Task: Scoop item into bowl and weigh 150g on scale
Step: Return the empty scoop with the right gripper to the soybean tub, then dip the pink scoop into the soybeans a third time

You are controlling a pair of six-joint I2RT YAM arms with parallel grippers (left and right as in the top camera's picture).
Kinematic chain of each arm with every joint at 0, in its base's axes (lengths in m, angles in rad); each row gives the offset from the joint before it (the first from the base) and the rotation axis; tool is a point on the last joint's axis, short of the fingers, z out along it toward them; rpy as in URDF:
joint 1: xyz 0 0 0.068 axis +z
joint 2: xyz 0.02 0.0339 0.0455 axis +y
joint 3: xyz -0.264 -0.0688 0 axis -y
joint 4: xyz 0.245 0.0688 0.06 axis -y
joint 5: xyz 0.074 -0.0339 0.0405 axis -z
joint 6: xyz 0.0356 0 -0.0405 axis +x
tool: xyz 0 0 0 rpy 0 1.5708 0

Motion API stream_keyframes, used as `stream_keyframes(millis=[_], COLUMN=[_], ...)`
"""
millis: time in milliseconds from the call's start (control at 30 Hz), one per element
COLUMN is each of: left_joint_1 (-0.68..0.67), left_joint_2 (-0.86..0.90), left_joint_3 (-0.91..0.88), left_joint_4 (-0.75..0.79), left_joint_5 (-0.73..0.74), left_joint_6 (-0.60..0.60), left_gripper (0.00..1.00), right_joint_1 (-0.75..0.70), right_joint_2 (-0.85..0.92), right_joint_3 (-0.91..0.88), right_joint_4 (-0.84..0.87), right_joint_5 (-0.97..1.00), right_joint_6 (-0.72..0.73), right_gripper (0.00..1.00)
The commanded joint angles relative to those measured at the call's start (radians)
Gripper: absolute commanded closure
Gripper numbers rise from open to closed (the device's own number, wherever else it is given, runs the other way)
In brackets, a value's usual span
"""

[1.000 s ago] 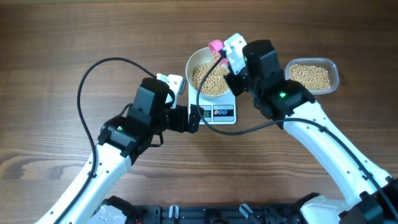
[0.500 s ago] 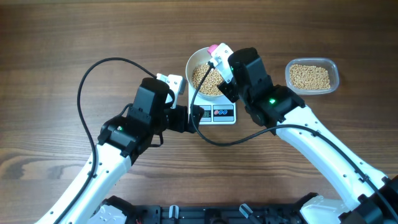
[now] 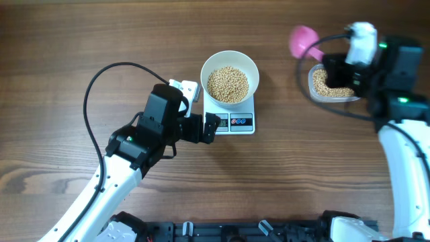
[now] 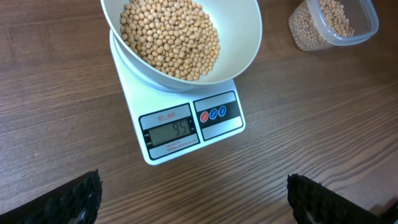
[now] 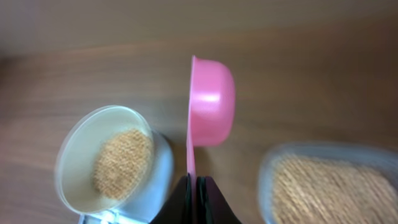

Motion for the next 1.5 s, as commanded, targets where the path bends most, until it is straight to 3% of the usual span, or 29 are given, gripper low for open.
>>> stream_keyframes(millis=[0, 300, 700, 1000, 1100, 1467], left_joint_1=[-0.005, -0.005, -0.005, -0.005, -0.005, -0.005], left_joint_2=[-0.008, -0.008, -0.008, -0.008, -0.008, -0.008], left_joint_3=[0.000, 0.000, 0.000, 0.000, 0.000, 0.000], left_joint_4=[0.003, 0.003, 0.003, 0.003, 0.003, 0.003], left_joint_5=[-0.010, -0.010, -0.010, -0.010, -0.010, -0.010], left_joint_6=[0.020, 0.020, 0.020, 0.020, 0.020, 0.020], left_gripper=[0.00, 0.00, 0.00, 0.00, 0.00, 0.00], right_joint_1=[-0.126, -0.160, -0.077, 0.032, 0.047, 0.061], right_joint_2=[-0.012, 0.006, 0.116, 0.198, 0.224, 0.244], right_joint_3=[0.005, 0.003, 0.003, 0.003, 0.003, 0.003], right_joint_4=[-0.078, -0.160, -0.160, -0.157, -0.159, -0.179], right_joint_5=[-0.015, 0.434, 0.496, 0.718, 0.720, 0.438], right_joint_6=[-0.057, -0.233, -0.297, -0.296, -0.294, -0.267], right_gripper=[0.96, 0.96, 0.96, 0.96, 0.96, 0.96])
